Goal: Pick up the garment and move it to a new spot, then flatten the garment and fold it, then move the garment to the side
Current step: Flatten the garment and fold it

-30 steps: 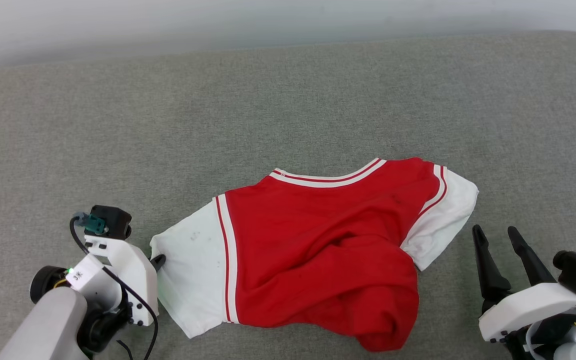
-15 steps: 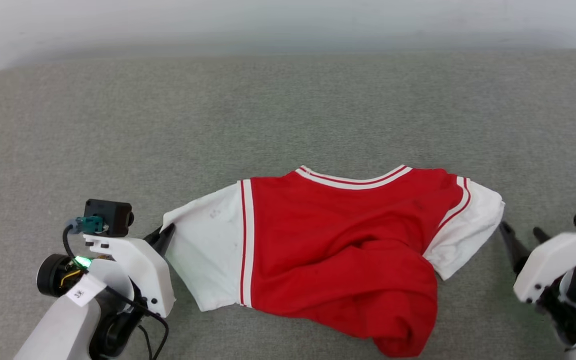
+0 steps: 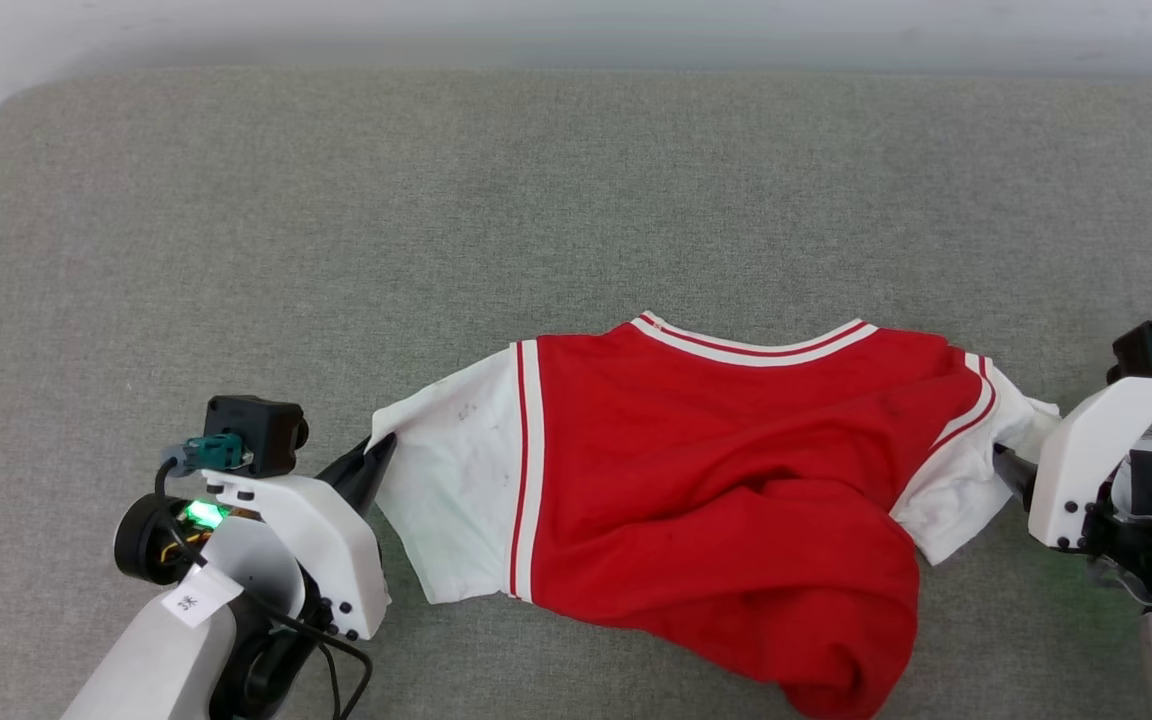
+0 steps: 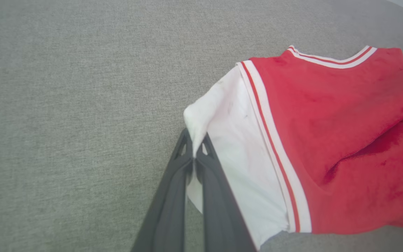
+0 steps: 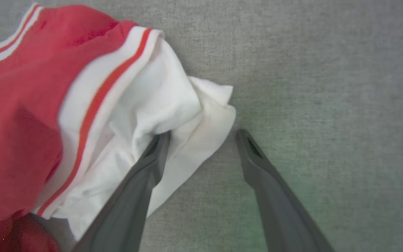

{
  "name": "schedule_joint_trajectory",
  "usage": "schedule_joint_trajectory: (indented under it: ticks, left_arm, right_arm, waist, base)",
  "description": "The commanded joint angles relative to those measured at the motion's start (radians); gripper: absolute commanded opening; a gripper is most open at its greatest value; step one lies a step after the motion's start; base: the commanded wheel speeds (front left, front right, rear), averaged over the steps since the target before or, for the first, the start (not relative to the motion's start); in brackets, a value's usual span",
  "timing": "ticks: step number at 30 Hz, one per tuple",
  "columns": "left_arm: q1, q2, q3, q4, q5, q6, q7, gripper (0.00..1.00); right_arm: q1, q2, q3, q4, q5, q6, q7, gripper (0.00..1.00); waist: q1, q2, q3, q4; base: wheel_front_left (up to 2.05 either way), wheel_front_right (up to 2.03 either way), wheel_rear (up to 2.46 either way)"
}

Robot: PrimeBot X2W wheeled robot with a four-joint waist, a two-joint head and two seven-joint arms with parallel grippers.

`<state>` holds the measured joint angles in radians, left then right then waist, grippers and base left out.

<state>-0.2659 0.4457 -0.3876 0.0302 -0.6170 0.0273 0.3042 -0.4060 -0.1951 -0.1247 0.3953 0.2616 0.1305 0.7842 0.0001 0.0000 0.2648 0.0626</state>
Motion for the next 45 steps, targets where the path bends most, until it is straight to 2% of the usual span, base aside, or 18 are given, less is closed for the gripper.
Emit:
schedule_joint_trajectory:
  ticks: [1, 2, 4, 9, 13, 23, 32, 38, 45]
  left_arm:
    - [-0.002, -0.004, 0.000, 0.003, -0.006, -0.001, -0.010, 0.00]
    - [-0.002, -0.006, 0.003, 0.007, -0.010, -0.002, -0.013, 0.00]
    - [0.001, -0.008, 0.007, 0.014, -0.020, -0.006, -0.017, 0.00]
    - [-0.005, 0.003, 0.024, 0.016, -0.018, 0.002, -0.037, 0.00]
    - [-0.018, 0.006, 0.046, 0.006, -0.005, 0.021, -0.072, 0.00]
    - [-0.149, 0.024, 0.154, 0.039, -0.016, 0.058, -0.153, 0.00]
    - [-0.401, 0.015, 0.195, 0.201, -0.036, 0.013, -0.199, 0.00]
    - [-0.654, 0.008, 0.198, 0.361, -0.025, -0.043, -0.249, 0.00]
    - [-0.949, 0.039, 0.200, 0.523, 0.030, -0.071, -0.332, 0.00]
  right_arm:
    - [0.029, 0.021, 0.027, 0.041, 0.010, 0.000, 0.026, 1.00]
    - [0.034, 0.022, 0.039, 0.056, 0.019, 0.001, 0.034, 0.57]
    - [0.031, 0.022, 0.054, 0.073, 0.036, 0.002, 0.027, 0.00]
    - [-0.018, -0.022, 0.061, 0.057, 0.059, 0.000, -0.018, 0.00]
    - [-0.052, -0.060, 0.051, -0.013, 0.072, -0.001, -0.047, 0.00]
    - [-0.088, -0.070, 0.019, -0.192, 0.031, 0.000, -0.091, 0.00]
    - [-0.259, -0.059, -0.012, -0.182, -0.045, 0.000, -0.157, 0.00]
    - [-0.463, -0.054, -0.015, -0.133, -0.107, 0.000, -0.245, 0.00]
    - [-0.739, -0.036, -0.045, -0.058, -0.176, -0.001, -0.361, 0.00]
  waist:
    - [-0.0001, 0.0000, 0.004, 0.003]
    - [-0.0001, 0.0000, 0.006, 0.003]
    - [-0.0001, 0.0000, 0.009, 0.002]
    - [-0.0001, 0.0000, 0.000, -0.012]
    - [-0.0001, 0.0000, -0.025, -0.021]
    - [-0.0001, 0.0000, -0.078, -0.052]
    - [-0.0001, 0.0000, -0.052, -0.073]
    - [-0.0001, 0.0000, 0.001, -0.083]
    - [-0.0001, 0.0000, 0.084, -0.100]
  base:
    - [0.00, 0.00, 0.00]
    - [0.00, 0.00, 0.00]
    - [0.00, 0.00, 0.00]
    - [0.00, 0.00, 0.00]
    - [0.00, 0.00, 0.00]
    - [0.00, 0.00, 0.00]
    - [0.00, 0.00, 0.00]
    - [0.00, 0.00, 0.00]
    - [0.00, 0.00, 0.00]
